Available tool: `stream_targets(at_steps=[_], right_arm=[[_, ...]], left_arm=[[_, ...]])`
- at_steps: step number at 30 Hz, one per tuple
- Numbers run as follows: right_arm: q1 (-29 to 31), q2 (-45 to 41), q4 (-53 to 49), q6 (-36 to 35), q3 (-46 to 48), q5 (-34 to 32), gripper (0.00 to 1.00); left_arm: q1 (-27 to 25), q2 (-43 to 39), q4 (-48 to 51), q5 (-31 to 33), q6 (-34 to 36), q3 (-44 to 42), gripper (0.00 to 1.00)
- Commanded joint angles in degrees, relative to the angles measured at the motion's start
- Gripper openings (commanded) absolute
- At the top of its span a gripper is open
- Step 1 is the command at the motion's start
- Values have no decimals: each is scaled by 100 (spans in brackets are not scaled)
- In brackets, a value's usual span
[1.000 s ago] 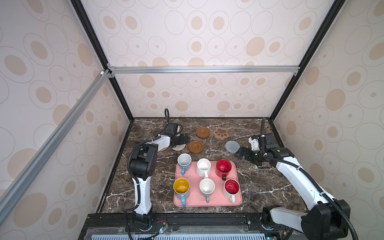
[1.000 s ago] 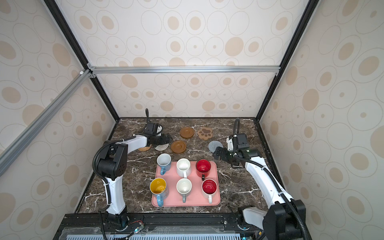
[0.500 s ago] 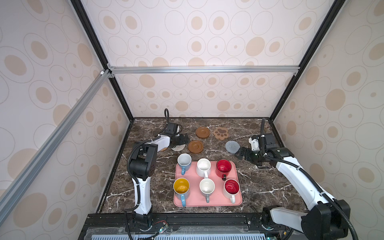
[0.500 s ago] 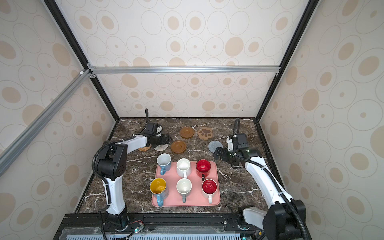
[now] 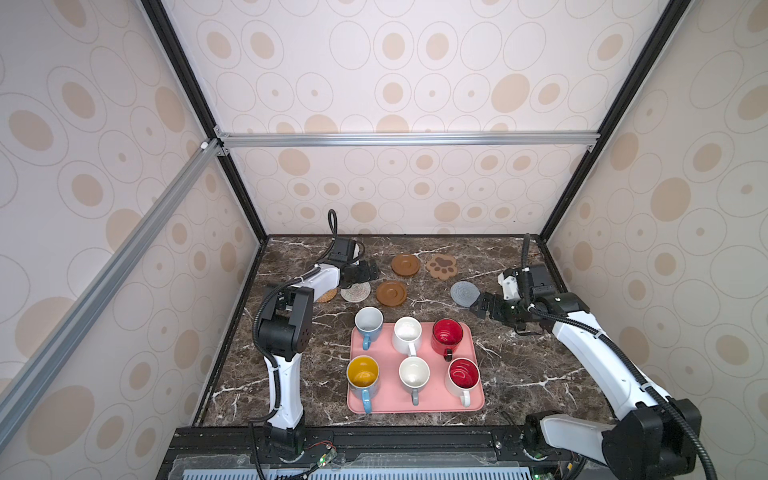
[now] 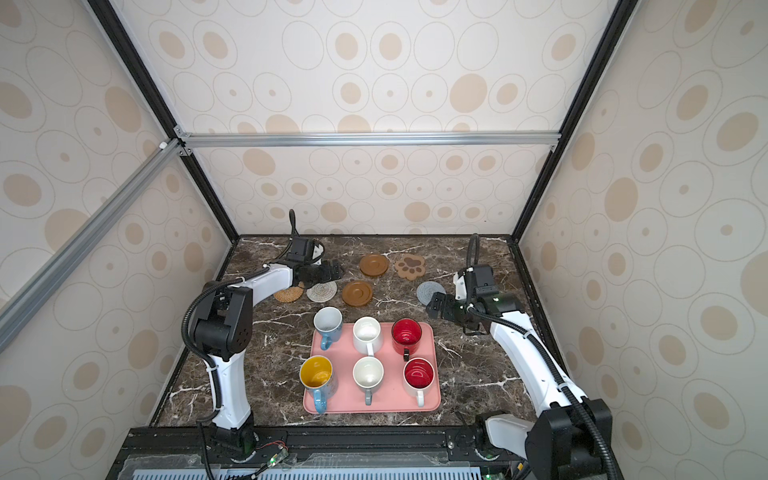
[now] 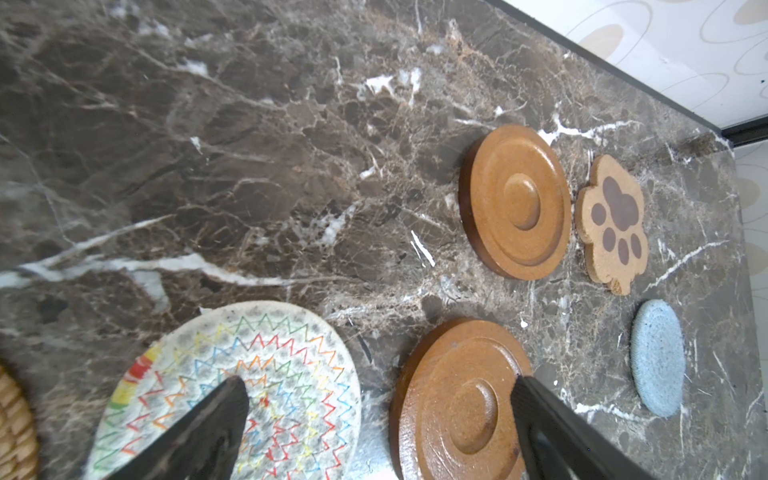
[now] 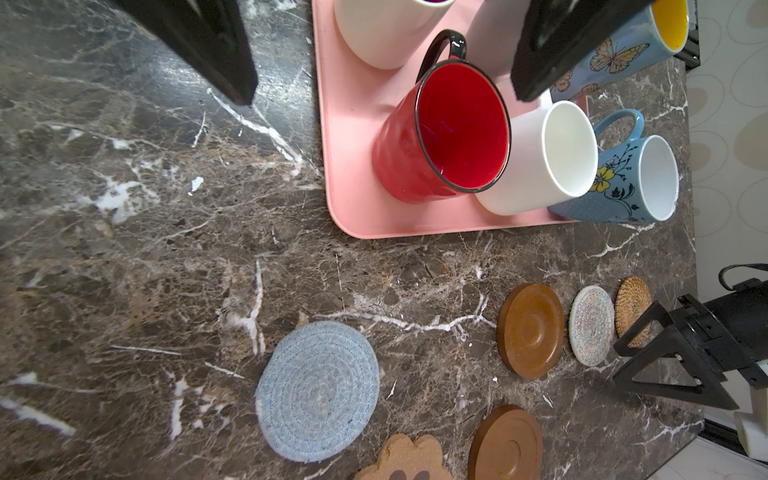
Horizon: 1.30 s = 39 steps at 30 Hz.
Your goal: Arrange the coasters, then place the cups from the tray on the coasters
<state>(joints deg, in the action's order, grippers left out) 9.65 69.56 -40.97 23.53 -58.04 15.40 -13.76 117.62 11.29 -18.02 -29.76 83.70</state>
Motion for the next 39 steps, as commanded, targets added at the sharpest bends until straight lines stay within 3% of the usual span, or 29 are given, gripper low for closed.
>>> stream_targets(at_steps=[1,18,26,32,39], right_arm=[[38,53,-104,-27,-77,-4,100],[89,170,-101,11,-61,132,100],[99,388,-207,-160,-423,181,100],[220,1185,-378,-380,-1257,463,100],[853,2642,-576,-695,-2669,832,100]], left_arm=[[40,-264,-30,-121,-87,-129,100],[41,-14,-206,-199,-142,-399,100],[44,-311,-266,-195,-188,-325,100],[77,-984,-408,-84,-306,-478,100],[263,-2025,-746,30,-644,-1498,100]])
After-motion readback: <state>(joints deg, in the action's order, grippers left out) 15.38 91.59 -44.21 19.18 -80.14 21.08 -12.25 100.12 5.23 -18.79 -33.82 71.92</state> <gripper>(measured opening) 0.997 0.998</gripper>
